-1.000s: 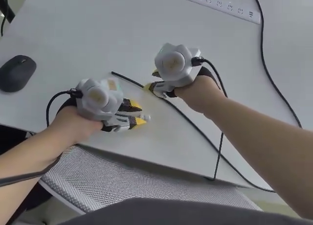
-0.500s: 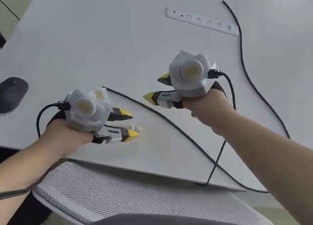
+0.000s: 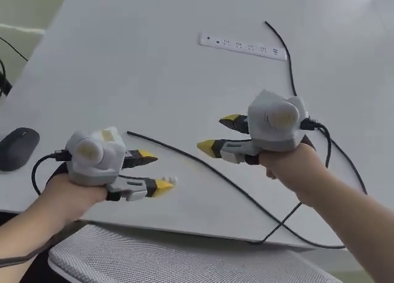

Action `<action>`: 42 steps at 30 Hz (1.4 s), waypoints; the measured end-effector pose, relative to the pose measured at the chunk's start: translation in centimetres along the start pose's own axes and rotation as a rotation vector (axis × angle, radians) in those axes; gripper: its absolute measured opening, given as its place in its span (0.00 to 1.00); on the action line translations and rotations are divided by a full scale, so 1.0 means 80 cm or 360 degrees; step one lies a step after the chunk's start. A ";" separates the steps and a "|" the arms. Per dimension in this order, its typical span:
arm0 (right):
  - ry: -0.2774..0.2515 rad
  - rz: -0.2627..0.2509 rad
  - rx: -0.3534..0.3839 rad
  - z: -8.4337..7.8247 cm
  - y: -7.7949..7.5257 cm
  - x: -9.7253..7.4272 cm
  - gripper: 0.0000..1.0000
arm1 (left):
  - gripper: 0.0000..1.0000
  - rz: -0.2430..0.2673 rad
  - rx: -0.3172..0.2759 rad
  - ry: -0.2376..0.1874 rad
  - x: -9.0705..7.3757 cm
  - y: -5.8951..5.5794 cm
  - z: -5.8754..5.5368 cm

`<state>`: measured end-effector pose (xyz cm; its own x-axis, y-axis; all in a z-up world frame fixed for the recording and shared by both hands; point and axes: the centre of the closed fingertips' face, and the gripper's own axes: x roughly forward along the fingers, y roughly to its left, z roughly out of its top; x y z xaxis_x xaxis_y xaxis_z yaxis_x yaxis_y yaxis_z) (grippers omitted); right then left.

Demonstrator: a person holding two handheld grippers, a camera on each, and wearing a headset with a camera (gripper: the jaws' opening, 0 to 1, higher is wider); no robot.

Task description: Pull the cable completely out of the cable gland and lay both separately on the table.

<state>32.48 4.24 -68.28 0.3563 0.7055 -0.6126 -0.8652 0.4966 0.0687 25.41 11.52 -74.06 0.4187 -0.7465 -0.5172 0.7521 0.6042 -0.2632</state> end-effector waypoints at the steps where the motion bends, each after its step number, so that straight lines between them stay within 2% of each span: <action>1: -0.0016 -0.0005 0.0008 0.001 0.001 -0.005 0.47 | 0.49 0.0010 -0.0006 -0.0005 -0.002 0.000 0.001; 7: -0.0097 -0.0025 0.0100 -0.007 0.011 -0.040 0.50 | 0.52 0.0036 -0.0025 -0.0038 -0.021 -0.002 0.007; 13: -0.0135 -0.0016 0.0160 -0.029 0.023 -0.058 0.56 | 0.55 0.0082 -0.0081 -0.0083 -0.043 -0.002 0.014; 16: -0.0168 -0.0022 0.0206 -0.039 0.028 -0.069 0.60 | 0.58 0.0094 -0.0092 -0.0087 -0.051 -0.004 0.013; 19: -0.0156 -0.0037 0.0222 -0.053 0.027 -0.078 0.63 | 0.59 0.0112 -0.0103 -0.0071 -0.058 -0.002 0.006; 22: -0.0124 -0.0032 0.0246 -0.070 0.027 -0.088 0.66 | 0.64 0.0122 -0.0158 -0.0045 -0.064 -0.002 0.001; 27: -0.0076 0.0002 0.0312 -0.097 0.030 -0.098 0.70 | 0.69 0.0130 -0.0145 -0.0006 -0.070 0.001 -0.009; 30: -0.0044 0.0007 0.0313 -0.108 0.033 -0.102 0.73 | 0.72 0.0144 -0.0136 0.0033 -0.072 0.003 -0.015; 33: 0.0020 -0.0009 0.0279 -0.124 0.033 -0.104 0.75 | 0.75 0.0166 -0.0130 0.0113 -0.073 0.006 -0.027; 36: 0.0074 -0.0014 0.0293 -0.137 0.032 -0.104 0.78 | 0.77 0.0190 -0.0123 0.0186 -0.073 0.007 -0.037; 37: 0.0091 -0.0017 0.0284 -0.141 0.032 -0.104 0.79 | 0.79 0.0195 -0.0116 0.0191 -0.073 0.010 -0.039; 38: 0.0102 -0.0012 0.0273 -0.143 0.034 -0.104 0.80 | 0.80 0.0213 -0.0128 0.0239 -0.074 0.015 -0.046; 42: 0.0119 -0.0002 0.0290 -0.147 0.035 -0.105 0.84 | 0.84 0.0210 -0.0145 0.0253 -0.076 0.016 -0.049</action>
<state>22.94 -6.22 -72.22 0.3242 0.6690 -0.6688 -0.7841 0.5855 0.2056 21.86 17.88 -74.43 0.4194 -0.6103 -0.6720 0.6441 0.7217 -0.2534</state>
